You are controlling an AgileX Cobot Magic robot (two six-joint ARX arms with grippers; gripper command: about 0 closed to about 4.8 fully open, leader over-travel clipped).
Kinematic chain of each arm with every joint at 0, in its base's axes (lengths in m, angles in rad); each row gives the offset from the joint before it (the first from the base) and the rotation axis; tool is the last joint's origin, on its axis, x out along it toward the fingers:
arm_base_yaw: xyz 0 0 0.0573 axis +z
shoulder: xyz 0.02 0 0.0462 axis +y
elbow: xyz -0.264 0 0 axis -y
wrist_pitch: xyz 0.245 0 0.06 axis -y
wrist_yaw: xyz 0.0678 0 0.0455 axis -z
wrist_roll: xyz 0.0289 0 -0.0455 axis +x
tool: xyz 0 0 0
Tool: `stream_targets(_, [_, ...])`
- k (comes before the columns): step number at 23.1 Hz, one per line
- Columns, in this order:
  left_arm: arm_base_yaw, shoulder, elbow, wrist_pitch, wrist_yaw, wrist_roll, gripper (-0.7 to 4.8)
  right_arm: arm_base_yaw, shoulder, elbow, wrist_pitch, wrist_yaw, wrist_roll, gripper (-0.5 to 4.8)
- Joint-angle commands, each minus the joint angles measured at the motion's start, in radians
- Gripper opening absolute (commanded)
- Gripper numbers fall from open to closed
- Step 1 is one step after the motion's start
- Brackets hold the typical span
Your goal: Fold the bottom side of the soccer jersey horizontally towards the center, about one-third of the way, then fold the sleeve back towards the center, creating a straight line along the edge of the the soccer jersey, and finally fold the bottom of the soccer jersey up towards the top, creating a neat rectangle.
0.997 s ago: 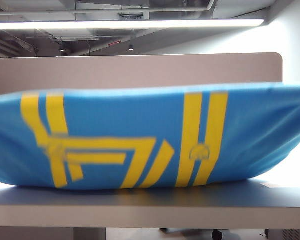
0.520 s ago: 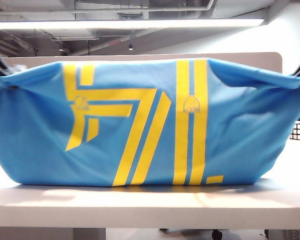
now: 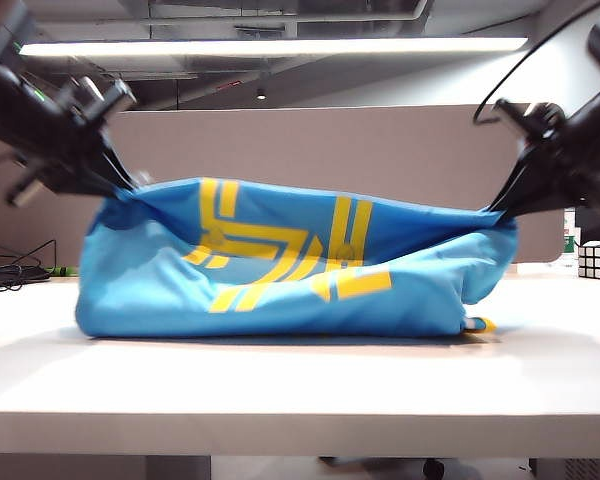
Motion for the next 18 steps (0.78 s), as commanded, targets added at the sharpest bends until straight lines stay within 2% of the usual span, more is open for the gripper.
stream_targets(1, [0.005, 0.092, 0.058, 0.14, -0.002, 0.028, 1.49, -0.002, 0.074, 0.08, 0.106, -0.01, -0.006, 1.34])
stream_targets(2, [0.005, 0.135, 0.081, 0.214, -0.002, 0.027, 3.1, -0.003, 0.109, 0.116, 0.153, -0.013, -0.006, 2.45])
stream_targets(3, [0.008, 0.148, 0.09, 0.24, -0.002, 0.027, 3.77, -0.006, 0.122, 0.138, 0.167, -0.022, -0.005, 3.03])
stream_targets(5, [0.026, 0.143, 0.106, 0.246, 0.035, 0.027, 3.93, -0.017, 0.117, 0.175, 0.154, -0.058, -0.004, 3.1])
stream_targets(6, [0.038, 0.124, 0.106, 0.244, 0.087, 0.027, 3.88, -0.021, 0.105, 0.181, 0.15, -0.099, -0.004, 3.01])
stream_targets(7, [0.047, 0.103, 0.105, 0.238, 0.118, 0.027, 3.31, -0.027, 0.083, 0.181, 0.138, -0.116, -0.005, 3.01])
stream_targets(8, [0.056, 0.076, 0.105, 0.23, 0.144, 0.032, 2.27, -0.027, 0.055, 0.179, 0.113, -0.114, -0.01, 2.85])
stream_targets(11, [0.061, -0.02, 0.1, 0.189, 0.183, 0.103, 1.28, -0.027, -0.029, 0.174, 0.026, -0.123, -0.067, 1.99])
stream_targets(12, [0.062, -0.076, 0.1, 0.129, 0.198, 0.171, -0.19, -0.026, -0.078, 0.172, -0.03, -0.123, -0.114, 1.38])
stream_targets(14, [0.061, -0.183, 0.081, 0.034, 0.192, 0.266, -0.06, -0.023, -0.174, 0.148, -0.098, -0.11, -0.185, 0.06])
stream_targets(15, [0.061, -0.267, 0.053, -0.011, 0.17, 0.286, -0.06, -0.024, -0.248, 0.113, -0.111, -0.085, -0.208, -0.02])
stream_targets(18, [0.062, -0.444, -0.037, -0.039, 0.1, 0.293, -0.06, -0.027, -0.424, 0.018, -0.131, -0.016, -0.259, -0.01])
